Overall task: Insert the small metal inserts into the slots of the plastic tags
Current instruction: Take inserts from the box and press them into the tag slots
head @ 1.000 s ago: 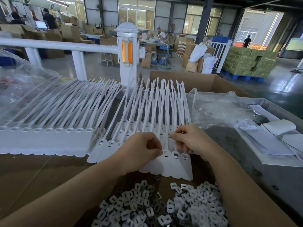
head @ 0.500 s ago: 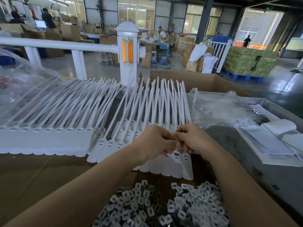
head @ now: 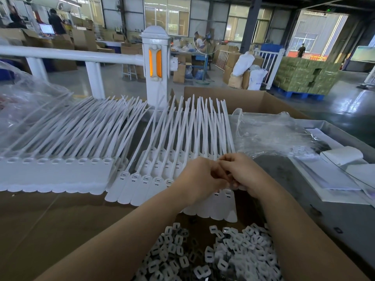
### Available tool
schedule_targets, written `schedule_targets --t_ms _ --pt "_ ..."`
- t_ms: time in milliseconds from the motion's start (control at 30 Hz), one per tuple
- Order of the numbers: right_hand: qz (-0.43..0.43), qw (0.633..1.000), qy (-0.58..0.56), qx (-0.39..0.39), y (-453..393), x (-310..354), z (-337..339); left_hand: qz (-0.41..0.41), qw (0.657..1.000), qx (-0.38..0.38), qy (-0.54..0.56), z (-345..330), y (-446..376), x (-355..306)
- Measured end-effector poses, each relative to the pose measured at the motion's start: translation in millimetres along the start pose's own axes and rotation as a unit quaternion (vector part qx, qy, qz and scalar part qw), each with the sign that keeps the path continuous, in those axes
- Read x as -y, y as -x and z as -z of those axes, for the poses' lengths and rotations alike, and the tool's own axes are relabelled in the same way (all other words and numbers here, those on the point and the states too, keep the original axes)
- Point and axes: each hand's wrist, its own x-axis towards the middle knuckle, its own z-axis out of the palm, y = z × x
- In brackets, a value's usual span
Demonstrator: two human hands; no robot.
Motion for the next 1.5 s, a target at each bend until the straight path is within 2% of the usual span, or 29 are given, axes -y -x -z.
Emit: schedule_targets --t_ms 433,733,967,1167,1333,1500 --pt "-0.009 0.998 -0.063 -0.012 1.0 0.0 2.7 -0.005 0.997 -0.028 -0.076 -20.1 1.2 -4.1" --pt "0.001 0.998 -0.057 -0.013 -1.8 -1.1 2.6 -0.019 0.992 -0.057 -0.115 -27.5 2.7 -4.1" --pt "0.003 0.998 -0.06 -0.011 0.3 0.5 2.4 -0.009 0.993 -0.04 -0.111 -23.2 1.2 -4.9" --pt "0.001 0.998 -0.062 -0.006 2.5 2.2 2.0 -0.01 0.988 -0.019 -0.152 -20.7 1.3 -8.6" --pt "0.007 0.999 -0.051 -0.011 2.0 0.7 1.8 -0.027 0.987 -0.049 -0.151 -20.3 5.6 -8.7" --pt "0.01 0.999 -0.05 -0.012 2.2 -0.3 1.2 -0.076 0.96 -0.025 -0.268 -17.0 6.3 -14.5"
